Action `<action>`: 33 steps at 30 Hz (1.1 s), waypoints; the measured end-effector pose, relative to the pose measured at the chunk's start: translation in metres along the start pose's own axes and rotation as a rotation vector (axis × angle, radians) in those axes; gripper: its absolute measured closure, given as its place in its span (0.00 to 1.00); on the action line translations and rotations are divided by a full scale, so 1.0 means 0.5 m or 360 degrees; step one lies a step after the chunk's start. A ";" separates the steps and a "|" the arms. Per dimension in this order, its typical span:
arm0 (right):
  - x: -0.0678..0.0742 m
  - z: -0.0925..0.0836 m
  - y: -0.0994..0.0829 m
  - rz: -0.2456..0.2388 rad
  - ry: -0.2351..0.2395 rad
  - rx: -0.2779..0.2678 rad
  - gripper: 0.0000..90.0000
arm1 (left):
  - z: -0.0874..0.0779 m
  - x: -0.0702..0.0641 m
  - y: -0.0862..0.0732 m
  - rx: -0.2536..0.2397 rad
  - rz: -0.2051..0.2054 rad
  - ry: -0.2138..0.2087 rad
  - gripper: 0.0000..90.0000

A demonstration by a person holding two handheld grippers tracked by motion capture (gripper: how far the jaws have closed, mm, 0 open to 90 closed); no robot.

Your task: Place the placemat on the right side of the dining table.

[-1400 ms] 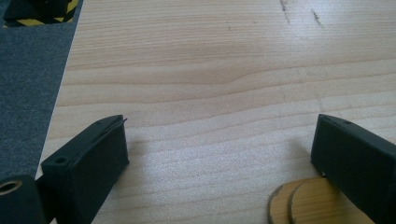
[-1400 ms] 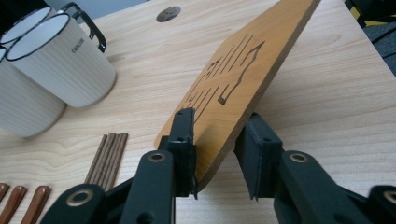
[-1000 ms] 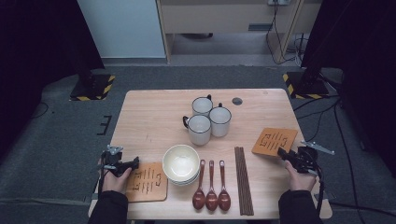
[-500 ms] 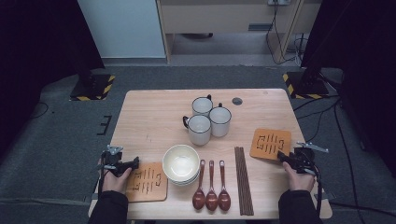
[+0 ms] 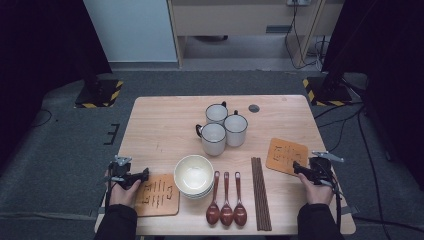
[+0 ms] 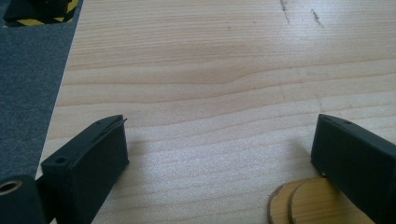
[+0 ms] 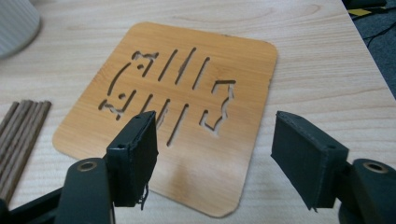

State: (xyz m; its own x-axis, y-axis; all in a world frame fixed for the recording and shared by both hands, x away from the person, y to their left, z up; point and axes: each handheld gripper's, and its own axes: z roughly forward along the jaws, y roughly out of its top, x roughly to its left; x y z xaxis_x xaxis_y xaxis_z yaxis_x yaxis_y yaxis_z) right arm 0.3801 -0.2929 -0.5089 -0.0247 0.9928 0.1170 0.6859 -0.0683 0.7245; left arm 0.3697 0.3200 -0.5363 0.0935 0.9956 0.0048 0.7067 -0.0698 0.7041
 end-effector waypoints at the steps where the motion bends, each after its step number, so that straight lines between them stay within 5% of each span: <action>1: 0.000 0.002 0.000 0.0009 0.0001 -0.0005 0.34 | 0.000 0.000 0.000 0.0000 0.0000 -0.0001 0.03; 7: 0.005 0.017 -0.001 0.0000 0.0002 0.0029 0.29 | 0.000 0.000 0.000 0.0000 0.0000 0.0000 0.03; 24: 0.017 0.048 -0.013 -0.0074 -0.0162 0.0052 0.29 | 0.000 0.000 0.000 0.0000 0.0000 -0.0001 0.03; 33: 0.021 0.052 -0.011 -0.0020 -0.0176 0.0060 0.38 | 0.000 0.000 0.000 0.0000 0.0000 0.0000 0.03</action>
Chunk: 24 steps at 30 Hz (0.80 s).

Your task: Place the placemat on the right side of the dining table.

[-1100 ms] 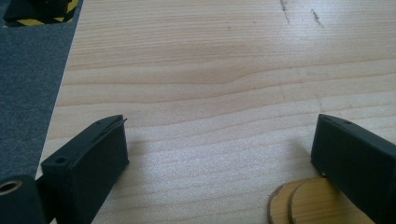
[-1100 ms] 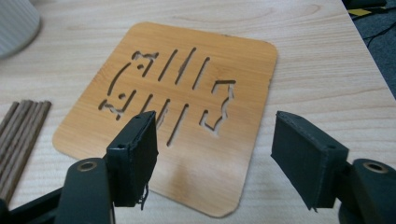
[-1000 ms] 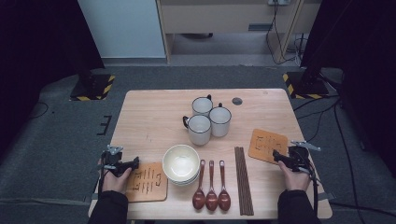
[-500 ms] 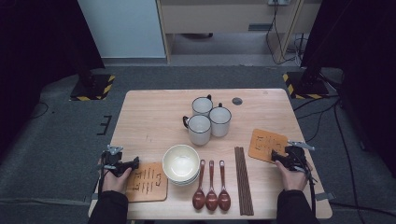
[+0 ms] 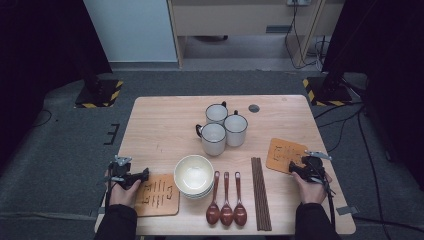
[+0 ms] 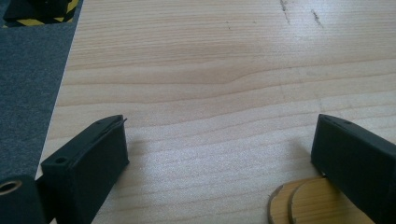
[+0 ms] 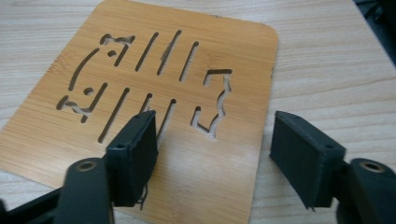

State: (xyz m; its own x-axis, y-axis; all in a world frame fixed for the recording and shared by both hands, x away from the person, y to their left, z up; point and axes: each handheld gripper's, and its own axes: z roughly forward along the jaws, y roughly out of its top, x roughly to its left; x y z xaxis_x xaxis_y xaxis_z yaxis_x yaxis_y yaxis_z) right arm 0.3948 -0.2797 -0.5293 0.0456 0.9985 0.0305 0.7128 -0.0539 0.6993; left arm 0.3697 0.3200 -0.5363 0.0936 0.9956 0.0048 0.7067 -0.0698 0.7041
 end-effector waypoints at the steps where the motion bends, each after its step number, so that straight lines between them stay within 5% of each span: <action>1: 0.000 0.000 0.000 0.0007 0.0006 -0.0001 0.39 | 0.000 0.000 0.000 0.0000 -0.0001 0.0000 0.03; 11: -0.018 -0.004 0.006 -0.0010 -0.0007 0.0026 0.43 | 0.000 0.000 0.000 0.0000 -0.0001 0.0000 0.03; 24: -0.054 -0.004 0.006 -0.0089 0.0072 0.0000 0.42 | 0.000 0.000 0.000 0.0000 0.0000 0.0000 0.03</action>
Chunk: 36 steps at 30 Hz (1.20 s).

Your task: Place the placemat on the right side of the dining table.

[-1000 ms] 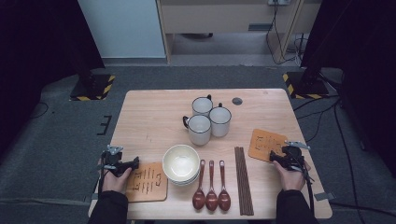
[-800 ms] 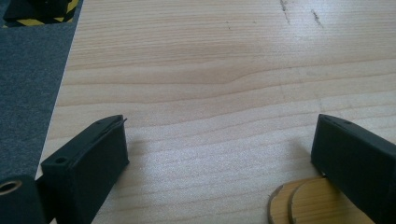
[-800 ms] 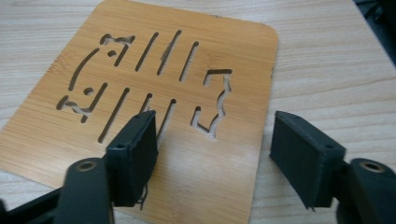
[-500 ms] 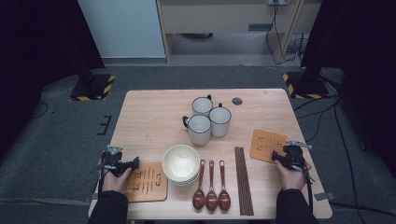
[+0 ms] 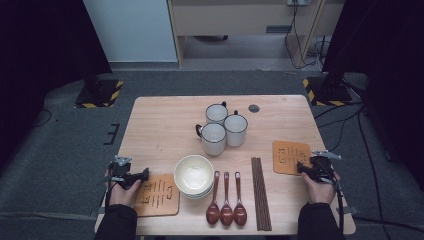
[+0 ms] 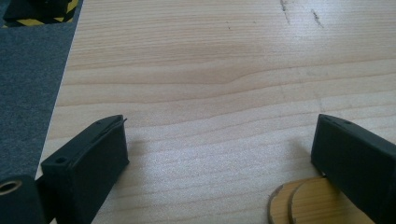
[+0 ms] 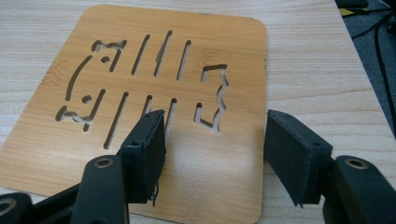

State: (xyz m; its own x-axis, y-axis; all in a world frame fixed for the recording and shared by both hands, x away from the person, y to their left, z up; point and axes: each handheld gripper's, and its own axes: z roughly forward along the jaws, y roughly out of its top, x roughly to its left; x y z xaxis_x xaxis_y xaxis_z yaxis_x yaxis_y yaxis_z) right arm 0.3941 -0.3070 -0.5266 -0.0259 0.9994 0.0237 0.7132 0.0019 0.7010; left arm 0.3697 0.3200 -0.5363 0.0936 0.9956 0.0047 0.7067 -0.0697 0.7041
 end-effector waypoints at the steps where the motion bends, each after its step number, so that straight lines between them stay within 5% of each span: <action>1: -0.001 -0.002 0.001 0.0008 -0.0003 -0.0032 0.40 | 0.000 0.000 0.000 0.0000 0.0000 -0.0001 0.03; 4: 0.002 -0.006 0.002 0.0033 0.0029 -0.0083 0.33 | 0.000 0.000 0.000 0.0000 0.0000 -0.0001 0.03; 9: 0.012 0.000 -0.001 0.0005 0.0022 -0.0046 0.28 | 0.000 0.000 0.000 0.0000 0.0000 0.0000 0.03; 21: 0.019 0.006 -0.003 -0.0033 -0.0020 -0.0013 0.27 | 0.000 0.000 0.000 0.0000 0.0001 0.0000 0.03; 36: 0.003 0.009 -0.001 -0.0034 0.0043 0.0007 0.27 | 0.000 0.000 0.000 0.0000 0.0000 0.0000 0.03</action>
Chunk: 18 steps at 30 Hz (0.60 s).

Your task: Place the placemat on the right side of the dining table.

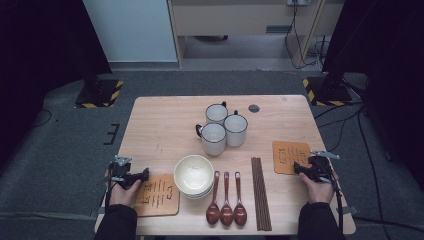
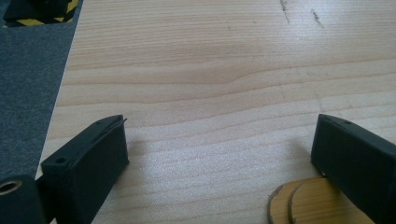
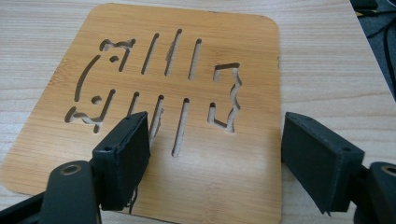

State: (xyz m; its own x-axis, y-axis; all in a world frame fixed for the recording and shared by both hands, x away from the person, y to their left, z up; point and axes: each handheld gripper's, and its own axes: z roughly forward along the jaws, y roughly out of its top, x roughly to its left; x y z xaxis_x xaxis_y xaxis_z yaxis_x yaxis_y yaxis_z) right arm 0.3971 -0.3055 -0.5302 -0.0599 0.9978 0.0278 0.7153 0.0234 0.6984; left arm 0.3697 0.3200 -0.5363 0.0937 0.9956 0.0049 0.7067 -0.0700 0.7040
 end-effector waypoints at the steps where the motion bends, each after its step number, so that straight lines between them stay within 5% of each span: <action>1: -0.002 0.001 0.000 0.0001 0.0008 -0.0002 0.27 | 0.000 0.000 0.000 0.0000 -0.0001 -0.0001 0.03; 18: -0.024 0.007 0.005 -0.0086 0.0087 -0.0008 0.27 | 0.000 0.000 0.000 0.0000 0.0000 0.0000 0.03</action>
State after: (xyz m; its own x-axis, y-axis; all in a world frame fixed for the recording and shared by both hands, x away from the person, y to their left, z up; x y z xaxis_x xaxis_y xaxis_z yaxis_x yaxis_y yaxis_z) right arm 0.4020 -0.3174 -0.5311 -0.1364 0.9902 0.0287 0.7064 0.0769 0.7036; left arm 0.3697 0.3200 -0.5363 0.0936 0.9956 0.0047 0.7066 -0.0697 0.7041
